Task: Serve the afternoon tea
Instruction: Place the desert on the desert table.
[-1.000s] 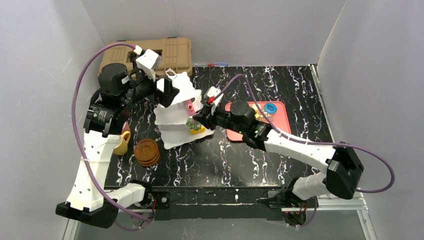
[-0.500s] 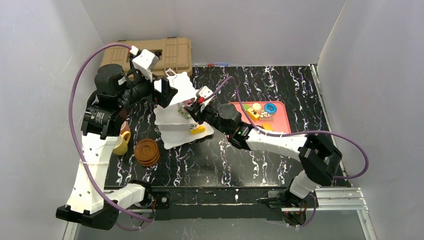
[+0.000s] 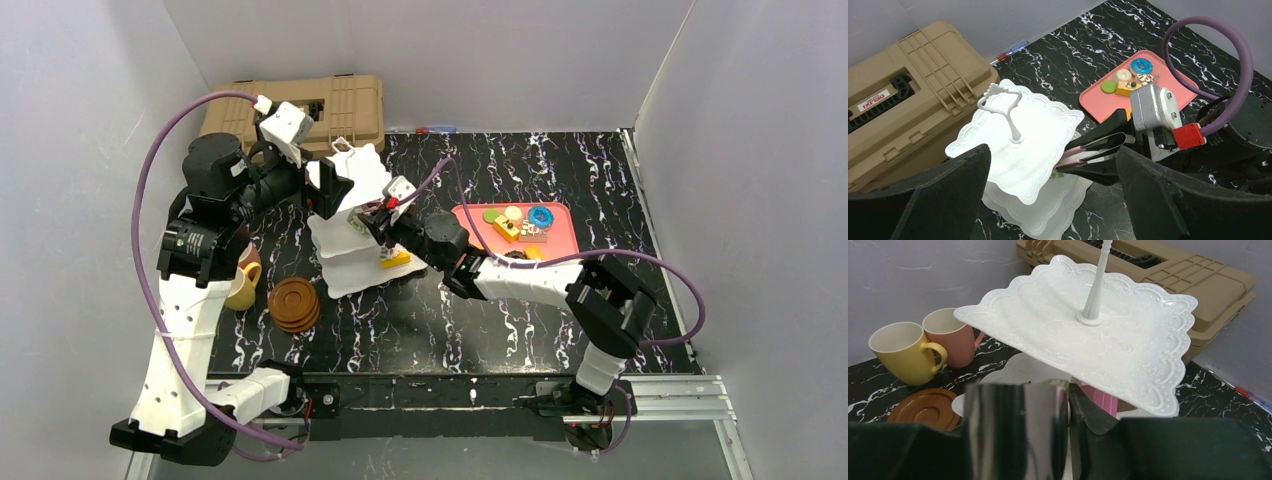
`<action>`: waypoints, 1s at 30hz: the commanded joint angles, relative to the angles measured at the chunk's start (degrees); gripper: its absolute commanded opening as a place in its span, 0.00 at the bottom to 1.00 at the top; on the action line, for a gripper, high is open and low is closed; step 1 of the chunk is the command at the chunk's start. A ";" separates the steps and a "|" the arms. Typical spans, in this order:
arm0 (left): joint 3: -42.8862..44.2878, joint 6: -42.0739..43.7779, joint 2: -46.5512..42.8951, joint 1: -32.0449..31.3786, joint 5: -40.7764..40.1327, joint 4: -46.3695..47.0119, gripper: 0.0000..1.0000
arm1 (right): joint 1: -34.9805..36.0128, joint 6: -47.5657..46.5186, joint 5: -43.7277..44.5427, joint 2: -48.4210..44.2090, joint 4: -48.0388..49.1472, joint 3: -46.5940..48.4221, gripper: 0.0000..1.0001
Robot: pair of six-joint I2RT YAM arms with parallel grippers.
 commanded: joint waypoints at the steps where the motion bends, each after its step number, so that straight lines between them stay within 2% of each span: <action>1: -0.60 0.08 -1.16 0.51 1.52 0.20 0.94 | 0.45 -0.18 1.73 0.60 5.91 1.97 0.42; 5: -0.60 -0.10 -1.28 0.52 1.62 0.41 0.94 | 0.89 -0.27 1.92 0.14 5.82 1.96 0.51; 10: -0.70 -0.39 -1.36 0.51 1.83 0.55 0.94 | 1.25 -0.36 2.10 -0.85 5.81 1.77 0.59; 22: -1.10 -0.36 -1.69 0.51 2.09 0.99 0.94 | 1.29 -0.22 3.00 -8.42 4.18 -1.19 0.59; 30: -0.42 -0.37 -1.62 0.51 2.22 0.89 0.94 | 0.73 -0.43 6.26 -17.17 -1.44 -7.94 0.59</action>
